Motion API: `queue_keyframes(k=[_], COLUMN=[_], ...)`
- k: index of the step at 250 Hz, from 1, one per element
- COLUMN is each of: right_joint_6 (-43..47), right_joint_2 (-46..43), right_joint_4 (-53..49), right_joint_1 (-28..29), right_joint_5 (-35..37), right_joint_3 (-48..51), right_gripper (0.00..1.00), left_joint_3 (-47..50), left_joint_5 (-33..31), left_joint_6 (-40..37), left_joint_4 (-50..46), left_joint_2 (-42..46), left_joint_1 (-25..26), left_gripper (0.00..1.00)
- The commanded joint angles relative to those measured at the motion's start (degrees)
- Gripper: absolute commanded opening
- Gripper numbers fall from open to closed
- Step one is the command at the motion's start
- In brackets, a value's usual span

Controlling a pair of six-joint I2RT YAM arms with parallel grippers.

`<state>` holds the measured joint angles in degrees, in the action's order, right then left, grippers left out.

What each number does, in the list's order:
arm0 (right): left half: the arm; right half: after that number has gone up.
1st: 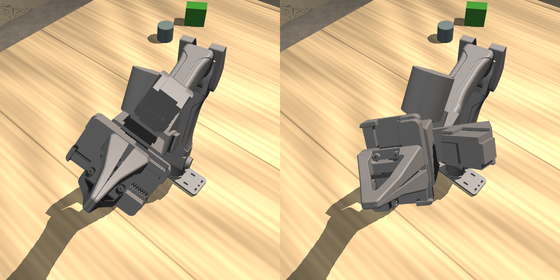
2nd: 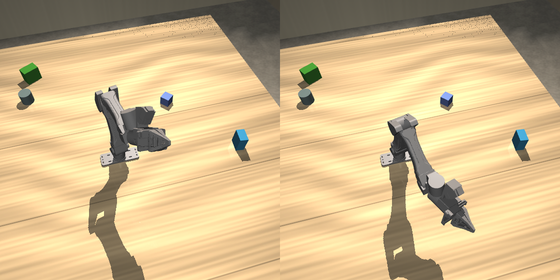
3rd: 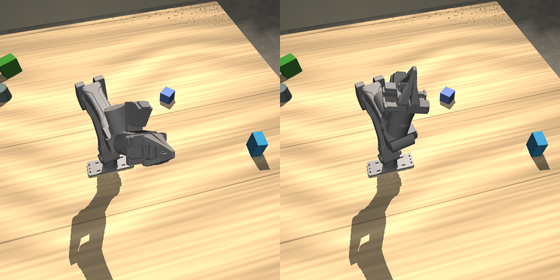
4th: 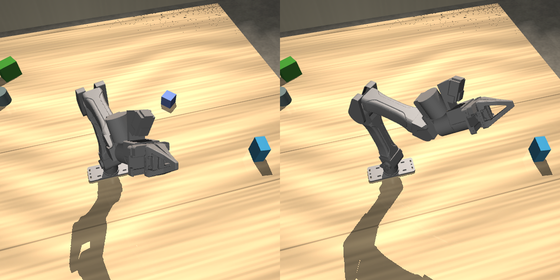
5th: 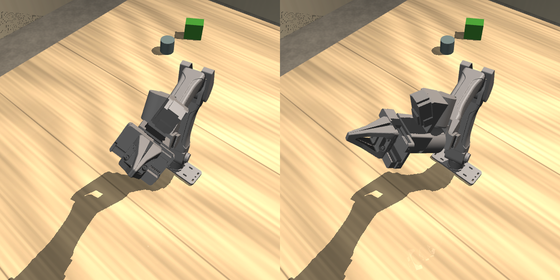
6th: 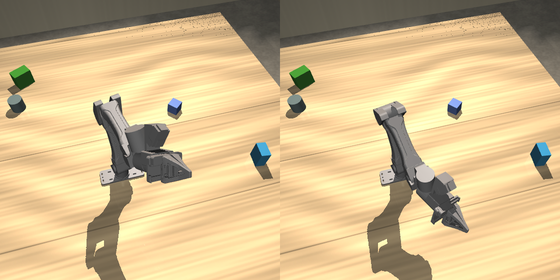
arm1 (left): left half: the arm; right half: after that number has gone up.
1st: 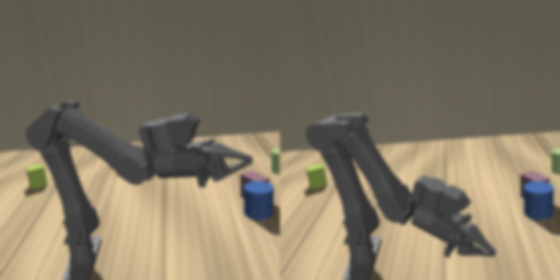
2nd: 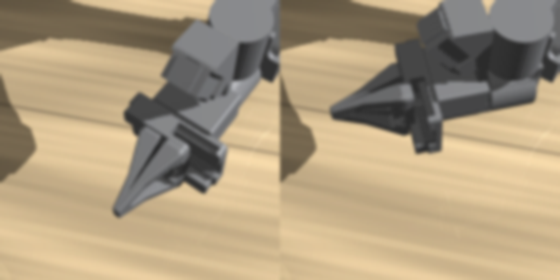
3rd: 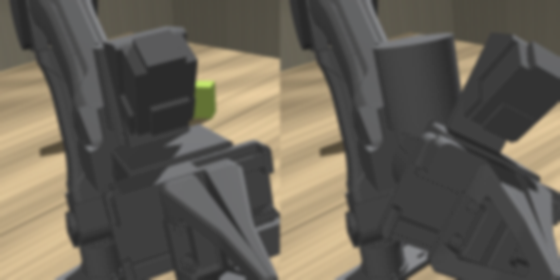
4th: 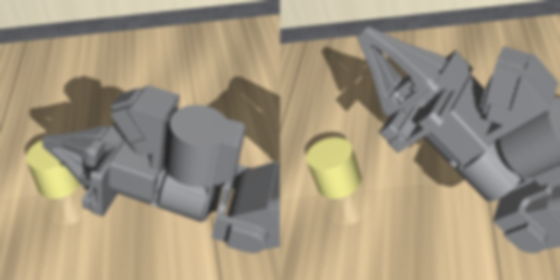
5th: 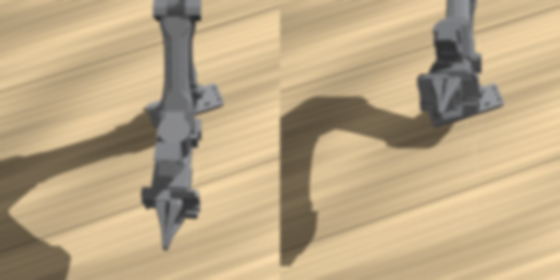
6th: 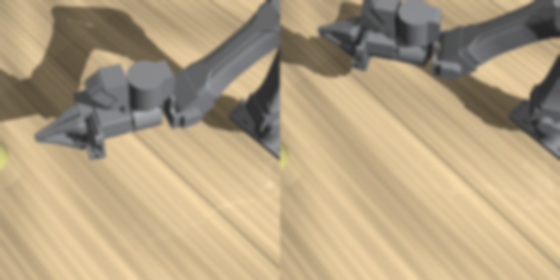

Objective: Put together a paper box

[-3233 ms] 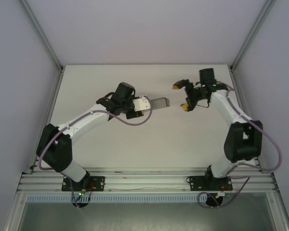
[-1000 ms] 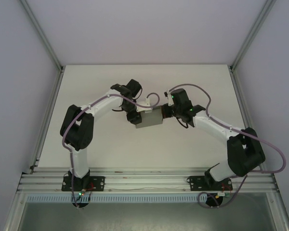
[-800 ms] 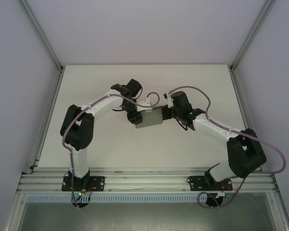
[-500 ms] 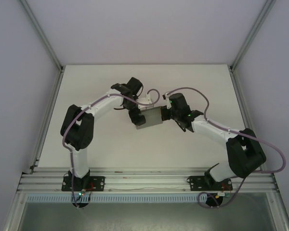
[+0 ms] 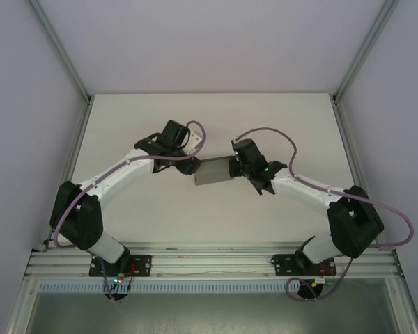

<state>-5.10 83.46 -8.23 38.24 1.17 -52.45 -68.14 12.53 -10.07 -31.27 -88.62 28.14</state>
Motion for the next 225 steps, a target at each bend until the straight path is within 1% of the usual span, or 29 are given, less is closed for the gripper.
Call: queue_keyframes(k=[1, 16, 32, 67, 76, 98, 124, 138, 184, 202, 215, 225], right_joint_6=[-1.7, -2.3, -2.7, -2.4, -2.4, -2.7, -2.9, -2.9, -3.3, -3.6, -3.6, -3.6], right_joint_2=[0.8, 1.1, 1.3, 0.7, 0.5, 0.0, 0.0, 0.3, 2.0, 1.9, 1.7, 1.6], right_joint_4=[-7.0, -7.4, -7.8, -8.4, -8.3, -8.2, -8.4, -8.5, -10.2, -9.6, -8.5, -7.4], right_joint_1=[0.6, 0.6, 0.9, 1.6, 1.8, 1.8, 2.0, 2.7, 6.9, 8.3, 9.1, 9.4], right_joint_5=[2.3, 2.4, 2.5, 2.6, 2.9, 3.3, 3.6, 5.1, 13.8, 15.9, 16.8, 17.4], right_joint_3=[-0.4, -0.8, -1.2, -1.5, -1.5, -1.3, -1.3, -1.5, -3.1, -2.5, -1.8, -1.1], right_gripper=[0.00, 0.00, 0.00, 0.00, 0.00, 0.00, 0.00, 0.00, 0.00, 0.00, 0.00, 0.00], left_joint_3=[1.3, 2.3, 2.9, 1.6, 1.3, 0.8, 0.5, -0.1, -2.9, -3.1, -3.1, -3.3], left_joint_5=[-0.4, 2.0, 2.4, 3.0, 2.9, 1.9, 1.7, 1.4, 5.2, 6.4, 9.4, 10.2], left_joint_6=[6.1, 5.8, 6.2, 6.9, 6.9, 7.0, 8.0, 10.0, 21.3, 25.7, 26.7, 28.1], left_joint_4=[2.2, 4.2, 6.3, 6.6, 6.4, 5.6, 4.7, 4.0, 0.1, -1.9, -3.3, -4.1], left_joint_2=[-0.1, 0.1, 0.2, -1.3, -1.7, -2.3, -2.3, -2.3, -3.6, -4.2, -4.7, -4.9], left_joint_1=[0.4, 0.4, 0.4, 0.4, 0.4, 0.4, 0.4, 0.4, 0.5, 0.4, 0.3, 0.3], left_gripper=[0.57, 0.53, 0.50, 0.34, 0.26, 0.11, 0.08, 0.00, 0.00, 0.00, 0.00, 0.00])
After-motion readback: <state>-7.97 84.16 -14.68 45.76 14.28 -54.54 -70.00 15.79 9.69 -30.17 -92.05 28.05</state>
